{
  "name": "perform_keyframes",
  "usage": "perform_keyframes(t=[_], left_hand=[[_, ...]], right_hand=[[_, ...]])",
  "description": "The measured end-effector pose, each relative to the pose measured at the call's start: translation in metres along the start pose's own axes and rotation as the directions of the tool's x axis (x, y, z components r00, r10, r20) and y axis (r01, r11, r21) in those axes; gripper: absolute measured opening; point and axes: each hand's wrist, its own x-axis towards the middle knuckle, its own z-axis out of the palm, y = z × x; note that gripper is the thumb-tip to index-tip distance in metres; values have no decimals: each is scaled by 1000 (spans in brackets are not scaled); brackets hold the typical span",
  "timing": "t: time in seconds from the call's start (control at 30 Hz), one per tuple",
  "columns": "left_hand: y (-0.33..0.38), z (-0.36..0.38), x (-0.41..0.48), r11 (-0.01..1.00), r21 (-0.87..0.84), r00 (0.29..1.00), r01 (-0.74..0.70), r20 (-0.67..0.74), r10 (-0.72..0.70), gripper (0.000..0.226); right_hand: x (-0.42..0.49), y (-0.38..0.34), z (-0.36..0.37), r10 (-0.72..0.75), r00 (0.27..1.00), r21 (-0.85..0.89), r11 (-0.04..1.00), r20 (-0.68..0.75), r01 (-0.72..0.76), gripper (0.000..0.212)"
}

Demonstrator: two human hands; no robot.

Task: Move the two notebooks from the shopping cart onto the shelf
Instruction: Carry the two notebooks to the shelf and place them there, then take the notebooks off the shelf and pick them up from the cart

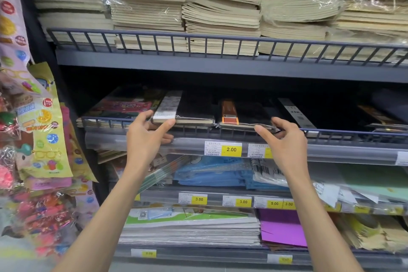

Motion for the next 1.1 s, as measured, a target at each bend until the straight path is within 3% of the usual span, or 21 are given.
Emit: perform_keyframes(t=[0.3, 0.47, 0.57, 0.73, 0.83, 1.1], left_hand=[[-1, -11, -17, 997, 74, 1000, -30, 7, 29, 65], [7, -30, -33, 932, 350, 994, -95, 83, 70, 57], [12, -44, -36, 835, 538, 985, -117, 171, 28, 57], [44, -54, -42, 533, 825, 939, -188, 310, -148, 59], [70, -58, -43, 412, 875, 922, -255, 349, -169, 58], [152, -75, -35, 253, 864, 831, -435, 494, -257, 53]], right_hand=[[-12, -1, -9, 1, 1000, 0, 1000, 11, -1, 63], [-26, -8, -25, -11, 994, -206, 978, 111, 34, 64], [-34, -18, -36, 34, 973, -417, 906, 229, 66, 70], [-37, -44, -57, 144, 944, -619, 782, 298, 76, 73], [-39, -61, -73, 222, 911, -708, 699, 346, 99, 63], [-37, -135, -119, 348, 833, -790, 591, 430, 161, 58]])
